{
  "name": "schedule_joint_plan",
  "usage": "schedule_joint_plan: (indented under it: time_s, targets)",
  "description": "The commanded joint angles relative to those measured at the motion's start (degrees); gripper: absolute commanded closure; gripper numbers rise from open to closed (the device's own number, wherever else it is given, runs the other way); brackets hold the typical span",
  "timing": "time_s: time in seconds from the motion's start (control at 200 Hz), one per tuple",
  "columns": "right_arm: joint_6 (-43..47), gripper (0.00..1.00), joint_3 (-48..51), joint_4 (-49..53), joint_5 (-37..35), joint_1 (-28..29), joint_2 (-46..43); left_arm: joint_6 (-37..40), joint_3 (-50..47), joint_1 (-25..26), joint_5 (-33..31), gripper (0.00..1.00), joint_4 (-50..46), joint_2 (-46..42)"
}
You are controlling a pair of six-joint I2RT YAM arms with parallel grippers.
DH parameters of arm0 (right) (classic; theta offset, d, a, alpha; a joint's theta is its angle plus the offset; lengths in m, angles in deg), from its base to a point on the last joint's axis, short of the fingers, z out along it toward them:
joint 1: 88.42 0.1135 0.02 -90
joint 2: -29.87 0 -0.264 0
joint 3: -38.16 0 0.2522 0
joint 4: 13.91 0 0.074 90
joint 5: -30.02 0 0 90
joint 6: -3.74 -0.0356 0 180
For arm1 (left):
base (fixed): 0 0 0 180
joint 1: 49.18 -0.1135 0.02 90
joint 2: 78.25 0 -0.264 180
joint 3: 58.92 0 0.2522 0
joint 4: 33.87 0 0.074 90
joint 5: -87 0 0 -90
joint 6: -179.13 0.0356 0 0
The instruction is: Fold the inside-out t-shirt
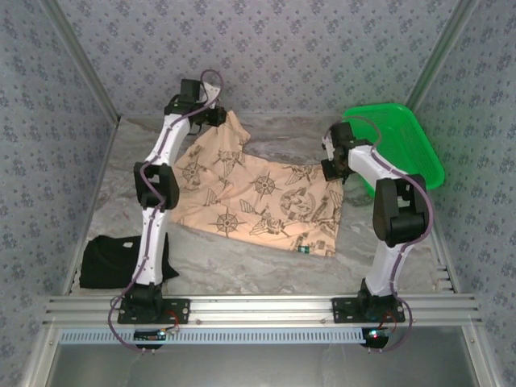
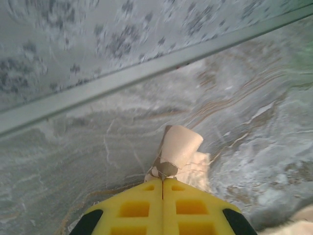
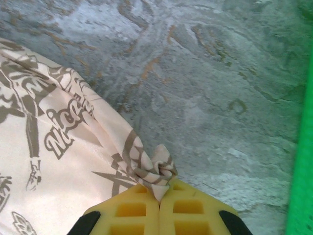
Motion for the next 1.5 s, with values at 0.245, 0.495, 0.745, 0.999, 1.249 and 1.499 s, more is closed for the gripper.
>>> schedule_joint_plan:
  time_s: [0.245,0.495,0.745,0.999,1.249,1.499]
  targets:
    - [5.6,0.98,16.5,-17.2,-9.5,3.1,-11.2,21.3,-29.3,-1.6,14.3,1.0,8.3,-21.6]
    - [4.8,0.98,22.2,-19.5,-7.5,4.6,-16.4,28.8,-44.5,-2.8,15.0,1.0,6.0,-31.6]
    - [13.6,1.0,27.0,-15.2,-7.4,10.1,-23.2,36.6,-61.7,-5.1,13.6,1.0,5.5,-44.2]
    - [15.4,1.0,30.9,-9.5,-5.1,12.7,-30.9,40.5,-77.6,-9.0,14.0,1.0,6.9,-59.0]
    - [14.9,0.88,33.3,-4.8,-4.9,14.1,-32.5,38.4,-89.5,-9.8,6.4,0.89,7.5,-66.6]
    - [11.6,0.61,34.9,-5.7,-8.3,15.0,-38.4,19.3,-90.3,-10.5,-1.2,0.46,9.8,-73.4]
